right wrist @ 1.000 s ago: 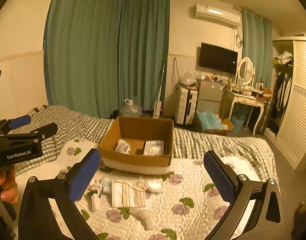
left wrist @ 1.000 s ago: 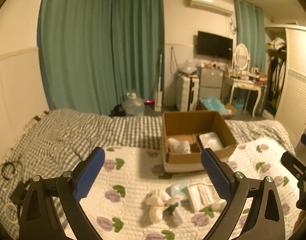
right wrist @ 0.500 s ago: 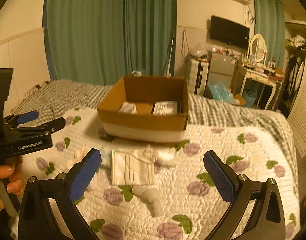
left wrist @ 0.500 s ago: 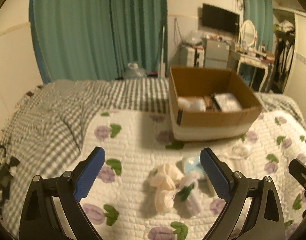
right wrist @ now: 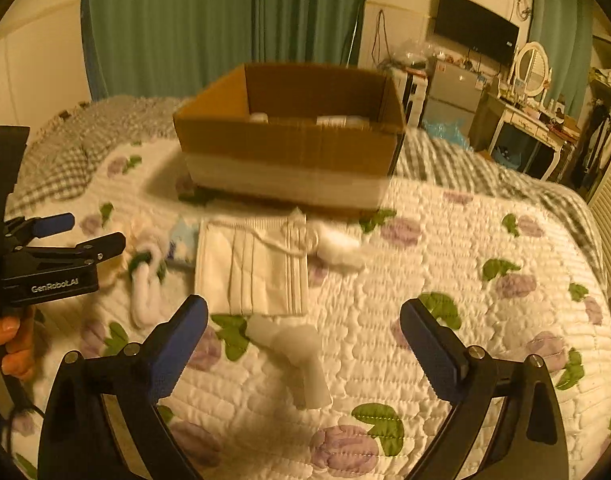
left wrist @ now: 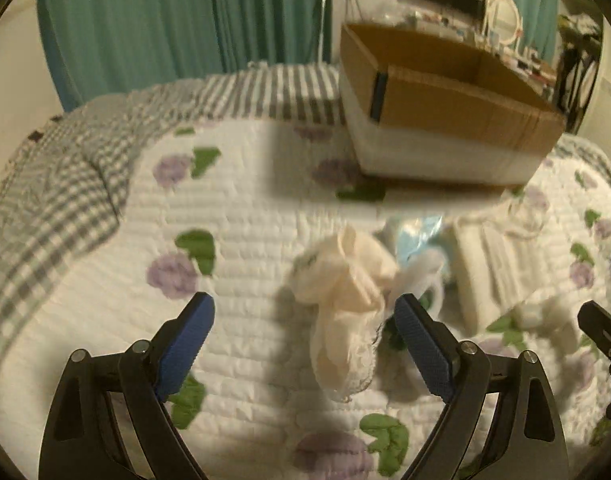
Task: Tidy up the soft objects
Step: 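Grasp the cream lace sock with the left gripper while the right grasps the white plastic piece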
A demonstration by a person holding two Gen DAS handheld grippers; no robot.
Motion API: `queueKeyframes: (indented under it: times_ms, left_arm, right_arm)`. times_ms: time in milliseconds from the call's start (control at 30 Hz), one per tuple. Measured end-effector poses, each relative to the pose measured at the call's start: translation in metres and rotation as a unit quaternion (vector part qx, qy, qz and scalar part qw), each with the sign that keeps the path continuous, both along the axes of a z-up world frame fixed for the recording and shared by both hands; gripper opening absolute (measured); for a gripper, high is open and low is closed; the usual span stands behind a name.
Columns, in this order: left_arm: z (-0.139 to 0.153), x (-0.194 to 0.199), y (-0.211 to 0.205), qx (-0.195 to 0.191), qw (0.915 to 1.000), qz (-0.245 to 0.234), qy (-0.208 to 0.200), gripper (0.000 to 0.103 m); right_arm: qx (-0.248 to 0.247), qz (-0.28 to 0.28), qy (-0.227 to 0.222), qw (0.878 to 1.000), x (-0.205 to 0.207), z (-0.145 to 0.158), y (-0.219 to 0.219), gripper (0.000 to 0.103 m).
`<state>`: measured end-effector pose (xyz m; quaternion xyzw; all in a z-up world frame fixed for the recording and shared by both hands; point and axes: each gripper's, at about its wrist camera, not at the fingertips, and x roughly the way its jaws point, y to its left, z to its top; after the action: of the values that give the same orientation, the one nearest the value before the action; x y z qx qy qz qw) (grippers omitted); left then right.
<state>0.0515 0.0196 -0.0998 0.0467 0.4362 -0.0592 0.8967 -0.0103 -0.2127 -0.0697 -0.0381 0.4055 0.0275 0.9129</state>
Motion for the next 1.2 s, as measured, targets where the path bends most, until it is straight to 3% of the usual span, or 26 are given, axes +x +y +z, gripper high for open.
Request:
queueKeyframes:
  times_ms: [367,433,500,633,733,900,1200]
  left_arm:
    - [-0.022,0.014,0.001,-0.027,0.9996,0.008,0.009,0.092]
    - [-0.021,0.016,0.001,-0.024,0.9996,0.013,0.004,0.078]
    - [-0.025,0.018,0.000,-0.025,0.9995,0.005,0.018,0.039]
    - [-0.026,0.016,-0.001,-0.028,0.9993,-0.002,0.026,0.020]
    - [-0.027,0.015,-0.003,-0.025,0.9993,-0.005,0.026,0.016]
    - [-0.017,0.006,-0.001,-0.016,0.9998,0.000,0.008,0.013]
    - [0.024,-0.019,0.012,-0.032,0.9982,0.012,-0.050,0.012]
  right_arm:
    - [-0.012,-0.003,0.082,0.997,0.019,-0.050,-0.005,0.085]
    - [-0.014,-0.002,0.092,0.996,0.021,-0.056,-0.005,0.082]
    - [-0.013,-0.001,0.098,0.995,0.022,-0.059,-0.006,0.077]
    - [-0.010,0.001,0.099,0.995,0.022,-0.061,-0.006,0.065]
    - [-0.011,0.008,0.103,0.995,0.020,-0.062,-0.004,0.058]
    - [-0.003,0.018,0.109,0.994,0.018,-0.063,0.000,0.029]
    - [0.018,0.007,0.068,0.997,0.001,-0.041,-0.004,0.025]
